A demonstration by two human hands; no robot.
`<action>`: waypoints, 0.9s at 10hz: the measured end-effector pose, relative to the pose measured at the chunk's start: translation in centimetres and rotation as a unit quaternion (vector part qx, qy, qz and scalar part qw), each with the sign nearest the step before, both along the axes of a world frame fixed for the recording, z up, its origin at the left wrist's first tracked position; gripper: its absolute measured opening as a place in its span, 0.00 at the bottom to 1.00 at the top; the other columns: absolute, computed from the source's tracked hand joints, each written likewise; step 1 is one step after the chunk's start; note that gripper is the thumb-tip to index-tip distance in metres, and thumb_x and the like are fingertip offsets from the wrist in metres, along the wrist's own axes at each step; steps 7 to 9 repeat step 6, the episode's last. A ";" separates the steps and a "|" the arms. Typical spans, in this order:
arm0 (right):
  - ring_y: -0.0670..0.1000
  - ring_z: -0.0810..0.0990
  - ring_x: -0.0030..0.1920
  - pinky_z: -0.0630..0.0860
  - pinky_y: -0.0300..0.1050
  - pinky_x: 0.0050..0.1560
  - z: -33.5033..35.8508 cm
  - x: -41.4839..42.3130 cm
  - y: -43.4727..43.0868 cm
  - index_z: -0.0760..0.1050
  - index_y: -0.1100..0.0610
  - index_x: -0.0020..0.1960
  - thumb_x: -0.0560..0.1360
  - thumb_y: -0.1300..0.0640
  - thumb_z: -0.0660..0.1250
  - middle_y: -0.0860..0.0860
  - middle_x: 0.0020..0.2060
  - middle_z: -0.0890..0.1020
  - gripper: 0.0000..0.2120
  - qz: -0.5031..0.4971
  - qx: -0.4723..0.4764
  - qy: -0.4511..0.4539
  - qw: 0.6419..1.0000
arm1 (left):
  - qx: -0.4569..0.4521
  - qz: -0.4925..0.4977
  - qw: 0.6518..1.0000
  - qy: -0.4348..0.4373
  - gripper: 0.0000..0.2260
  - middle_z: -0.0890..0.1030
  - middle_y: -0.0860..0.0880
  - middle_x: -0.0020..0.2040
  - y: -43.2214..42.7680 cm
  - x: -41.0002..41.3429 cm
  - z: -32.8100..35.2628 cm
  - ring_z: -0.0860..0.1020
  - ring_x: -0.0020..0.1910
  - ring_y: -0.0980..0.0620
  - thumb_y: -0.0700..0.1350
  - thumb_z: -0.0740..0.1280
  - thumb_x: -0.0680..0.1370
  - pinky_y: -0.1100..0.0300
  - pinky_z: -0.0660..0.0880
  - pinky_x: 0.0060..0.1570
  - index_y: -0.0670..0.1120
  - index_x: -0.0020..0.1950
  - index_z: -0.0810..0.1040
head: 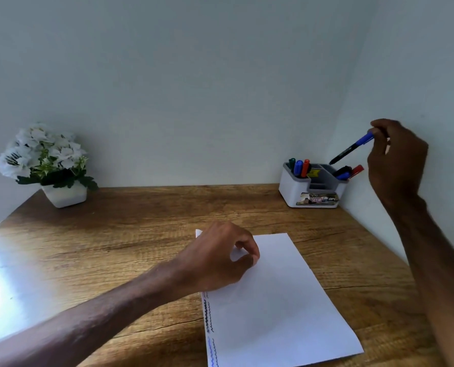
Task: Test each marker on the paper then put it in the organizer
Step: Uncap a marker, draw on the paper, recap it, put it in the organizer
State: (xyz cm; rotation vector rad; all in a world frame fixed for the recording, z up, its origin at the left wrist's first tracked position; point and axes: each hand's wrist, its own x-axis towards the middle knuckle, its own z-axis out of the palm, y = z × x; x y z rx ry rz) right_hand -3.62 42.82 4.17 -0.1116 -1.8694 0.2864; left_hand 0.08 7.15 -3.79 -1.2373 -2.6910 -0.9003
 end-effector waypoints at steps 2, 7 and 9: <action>0.64 0.86 0.49 0.81 0.59 0.56 -3.5 -2.0 1.4 0.83 0.64 0.57 0.81 0.64 0.66 0.62 0.50 0.87 0.09 -0.015 0.028 -0.150 0.988 | -0.031 0.018 0.999 0.031 0.07 0.81 0.62 0.57 -0.1 0.4 -0.9 0.73 0.58 0.63 0.53 0.68 0.80 0.66 0.71 0.56 0.57 0.57 0.82; 0.60 0.84 0.58 0.77 0.48 0.61 -2.4 0.5 -1.3 0.79 0.63 0.66 0.81 0.69 0.61 0.62 0.58 0.84 0.16 0.019 -0.074 -0.116 0.990 | -0.015 0.038 0.998 0.047 0.07 0.78 0.63 0.61 0.0 1.1 -0.8 0.70 0.64 0.64 0.54 0.68 0.80 0.63 0.69 0.63 0.59 0.58 0.79; 0.60 0.84 0.58 0.77 0.48 0.61 -2.4 0.5 -1.3 0.79 0.63 0.66 0.81 0.69 0.61 0.62 0.58 0.84 0.16 0.019 -0.074 -0.116 0.990 | -0.015 0.038 0.998 0.047 0.07 0.78 0.63 0.61 0.0 1.1 -0.8 0.70 0.64 0.64 0.54 0.68 0.80 0.63 0.69 0.63 0.59 0.58 0.79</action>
